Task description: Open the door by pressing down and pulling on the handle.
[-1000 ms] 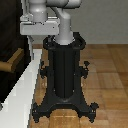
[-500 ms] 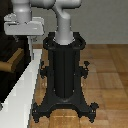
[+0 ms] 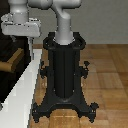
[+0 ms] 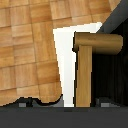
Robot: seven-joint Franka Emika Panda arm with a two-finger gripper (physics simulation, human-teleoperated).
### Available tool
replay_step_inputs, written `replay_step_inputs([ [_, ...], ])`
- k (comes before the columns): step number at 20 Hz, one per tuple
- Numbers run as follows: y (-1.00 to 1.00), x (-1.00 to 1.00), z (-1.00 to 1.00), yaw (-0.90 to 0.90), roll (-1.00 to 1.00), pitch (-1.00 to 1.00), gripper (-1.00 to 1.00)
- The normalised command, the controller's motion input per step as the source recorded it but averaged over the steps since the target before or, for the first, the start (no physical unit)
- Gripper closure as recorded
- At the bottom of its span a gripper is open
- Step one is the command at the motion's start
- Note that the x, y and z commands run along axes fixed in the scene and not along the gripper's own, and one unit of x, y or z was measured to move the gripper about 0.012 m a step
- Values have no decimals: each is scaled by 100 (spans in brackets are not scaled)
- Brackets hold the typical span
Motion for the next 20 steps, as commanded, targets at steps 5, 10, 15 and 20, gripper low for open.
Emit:
replay_step_inputs([
  [5,0,20,0,0,0,0,-100],
  [10,-20,20,0,0,0,0,-100],
  [15,-40,0,-80,0,0,0,-100],
  [20,-60,0,-60,0,0,0,-100],
])
